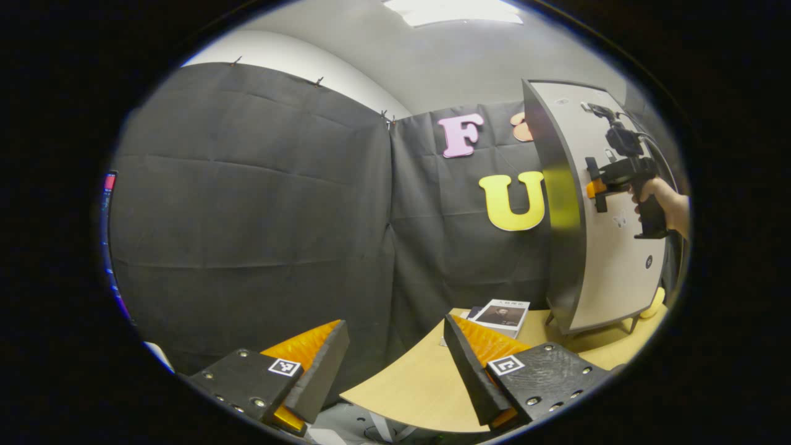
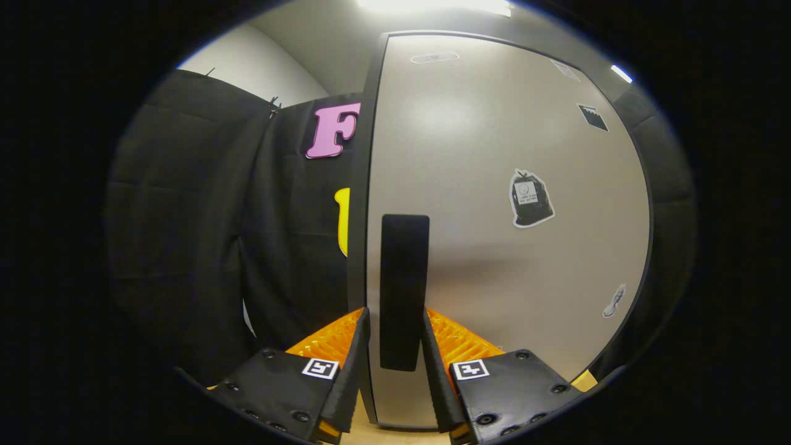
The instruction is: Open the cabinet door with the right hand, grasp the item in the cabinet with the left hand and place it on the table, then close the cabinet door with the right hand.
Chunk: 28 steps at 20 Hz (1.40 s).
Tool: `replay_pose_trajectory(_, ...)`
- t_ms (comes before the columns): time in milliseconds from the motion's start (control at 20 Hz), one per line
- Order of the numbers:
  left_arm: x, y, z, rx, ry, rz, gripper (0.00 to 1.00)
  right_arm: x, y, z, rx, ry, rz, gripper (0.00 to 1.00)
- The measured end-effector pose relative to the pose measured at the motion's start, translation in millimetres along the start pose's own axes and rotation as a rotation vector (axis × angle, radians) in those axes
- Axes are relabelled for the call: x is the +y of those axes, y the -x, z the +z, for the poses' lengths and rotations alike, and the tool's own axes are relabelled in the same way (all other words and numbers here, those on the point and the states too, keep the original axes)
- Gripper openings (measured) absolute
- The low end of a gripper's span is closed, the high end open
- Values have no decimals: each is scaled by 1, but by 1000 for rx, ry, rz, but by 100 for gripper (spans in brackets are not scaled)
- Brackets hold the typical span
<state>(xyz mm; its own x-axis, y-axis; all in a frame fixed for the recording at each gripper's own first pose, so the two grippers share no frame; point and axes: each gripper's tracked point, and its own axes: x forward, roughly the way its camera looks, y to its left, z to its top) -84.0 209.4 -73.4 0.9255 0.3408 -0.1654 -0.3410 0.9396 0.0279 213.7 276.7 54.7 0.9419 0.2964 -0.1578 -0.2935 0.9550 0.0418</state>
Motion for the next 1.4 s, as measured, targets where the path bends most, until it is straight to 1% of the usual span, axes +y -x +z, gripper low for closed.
replay_pose_trajectory(50, 0, -2, -2, 0, 5, -1, 93, -2, -3, -5, 20, -38, -11, 49)
replay_pose_trajectory(100, 1, -3, -2, 0, 7, -4, 93, -4, -5, -9, 54, -81, -23, 52)
replay_pose_trajectory(150, 2, -4, -2, 0, 7, -5, 93, -2, -6, -8, 57, -112, -11, 39)
replay_pose_trajectory(200, 2, -7, -3, 0, 7, -9, 93, -3, -8, -8, 68, -106, -17, 38)
replay_pose_trajectory(300, 0, -13, -2, 1, 11, -24, 93, -5, 1, -7, 68, -47, -15, 23)
replay_pose_trajectory(350, -2, -17, -1, -2, 12, -34, 93, -4, -2, -9, 67, -39, 3, 15)
replay_pose_trajectory(450, -10, -30, 5, -20, 13, -58, 93, -2, 5, -8, 64, -33, 61, 9)
replay_pose_trajectory(550, -24, -37, 10, -36, 10, -101, 93, 0, 19, -8, 64, -22, 105, 10)
replay_pose_trajectory(700, -51, -44, 17, -52, 0, -179, 93, 1, 35, -7, 79, -53, 149, 9)
replay_pose_trajectory(850, -79, -45, 22, -61, -1, -261, 93, -3, 44, -7, 86, -47, 165, 10)
replay_pose_trajectory(900, -86, -43, 23, -64, -3, -283, 93, -4, 48, -7, 85, -35, 169, 8)
replay_pose_trajectory(1050, -111, -36, 26, -74, -5, -334, 93, -8, 59, -8, 97, -34, 198, 8)
replay_pose_trajectory(1100, -123, -34, 27, -75, 0, -353, 93, -9, 66, -7, 99, -39, 208, 10)
replay_pose_trajectory(1200, -148, -30, 26, -64, 4, -393, 93, -13, 75, -7, 101, -35, 223, 8)
replay_pose_trajectory(1250, -159, -28, 29, -66, 5, -411, 93, -15, 80, -6, 104, -31, 227, 10)
replay_pose_trajectory(1400, -195, -17, 40, -86, 4, -468, 93, -23, 96, -6, 114, -21, 240, 10)
